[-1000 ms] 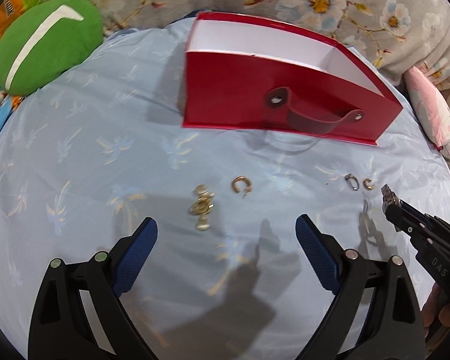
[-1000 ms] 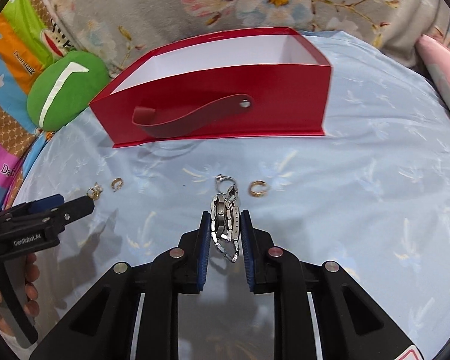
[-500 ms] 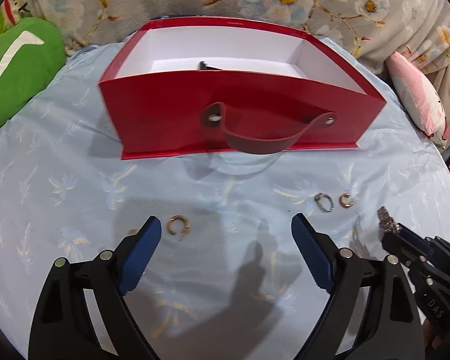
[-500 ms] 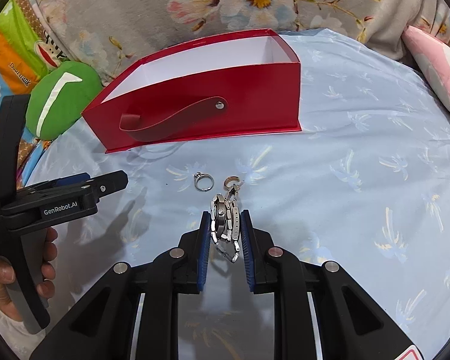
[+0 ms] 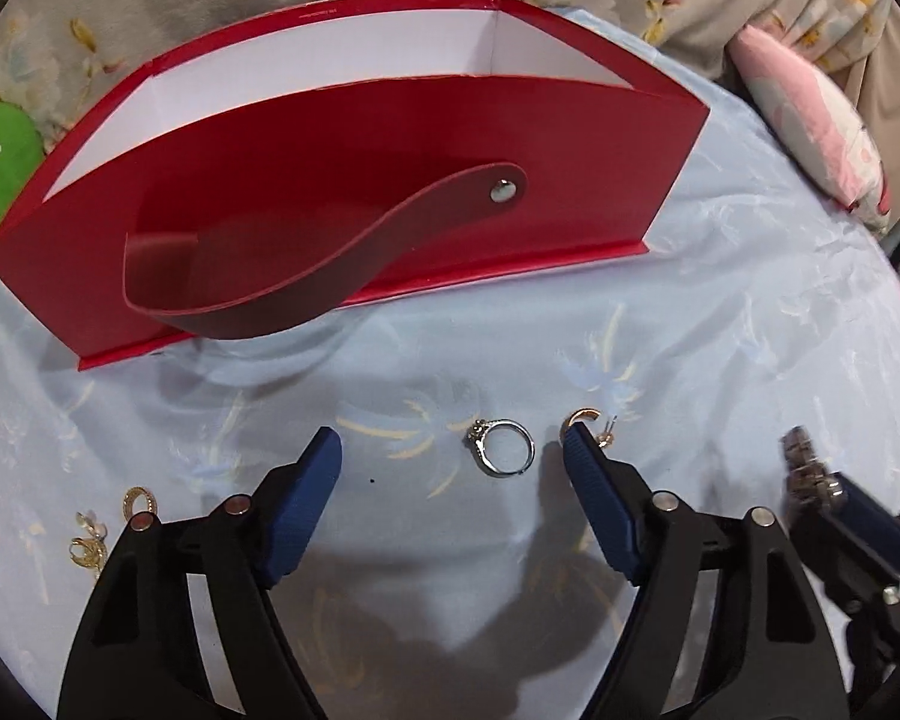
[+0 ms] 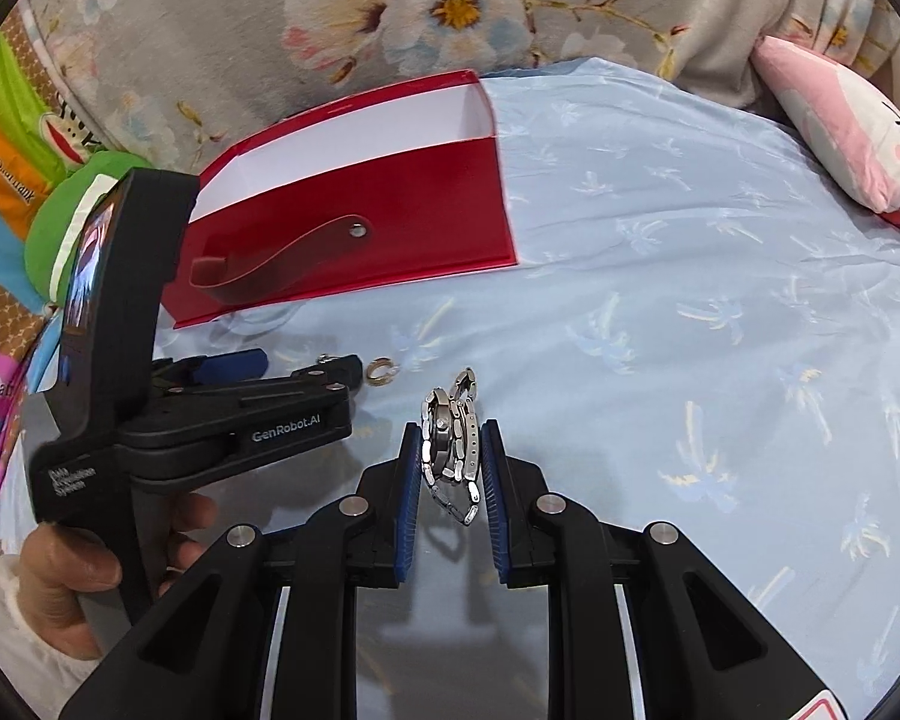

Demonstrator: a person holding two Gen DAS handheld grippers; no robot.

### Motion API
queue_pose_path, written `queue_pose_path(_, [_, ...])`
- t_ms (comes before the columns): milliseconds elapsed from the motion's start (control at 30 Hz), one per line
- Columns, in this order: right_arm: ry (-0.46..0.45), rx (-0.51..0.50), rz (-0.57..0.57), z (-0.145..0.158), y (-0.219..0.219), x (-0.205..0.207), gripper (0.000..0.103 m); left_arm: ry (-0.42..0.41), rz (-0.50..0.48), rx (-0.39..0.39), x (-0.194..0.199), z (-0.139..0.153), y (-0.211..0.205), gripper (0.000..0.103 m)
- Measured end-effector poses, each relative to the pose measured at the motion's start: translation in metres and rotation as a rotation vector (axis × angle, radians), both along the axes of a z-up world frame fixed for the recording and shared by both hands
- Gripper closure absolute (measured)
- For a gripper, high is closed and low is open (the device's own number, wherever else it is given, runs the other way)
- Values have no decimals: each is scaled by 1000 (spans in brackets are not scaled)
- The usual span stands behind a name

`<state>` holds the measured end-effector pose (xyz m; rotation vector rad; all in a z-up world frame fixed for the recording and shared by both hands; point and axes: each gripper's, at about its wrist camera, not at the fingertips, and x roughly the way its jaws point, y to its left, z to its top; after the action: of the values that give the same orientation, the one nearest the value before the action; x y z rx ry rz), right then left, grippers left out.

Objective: Organize jewelry
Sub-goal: 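Grasp the silver ring with the left tool while the right tool holds the wristwatch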

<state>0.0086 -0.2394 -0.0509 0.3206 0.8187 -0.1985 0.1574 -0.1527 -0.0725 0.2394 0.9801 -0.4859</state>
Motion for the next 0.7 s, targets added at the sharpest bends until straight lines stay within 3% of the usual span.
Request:
queue_pose_path(100, [-1, 8, -16, -1, -8, -5, 85, -41, 2, 37, -6, -2, -8, 33])
queue_pose_path(267, [-7, 19, -27, -1, -16, -9, 85, -65, -6, 27, -11, 0, -11, 64])
queue_pose_path(333, [-9, 25, -27, -1, -18, -9, 85, -73, -9, 19, -12, 0, -9, 68])
queue_pose_path(433, [-17, 32, -29, 0, -20, -11, 85, -72, -2, -3, -11, 0, -5, 85])
queue_pose_path(700, [-22, 37, -33, 1, -20, -13, 85, -18, 6, -80, -14, 5, 16, 85])
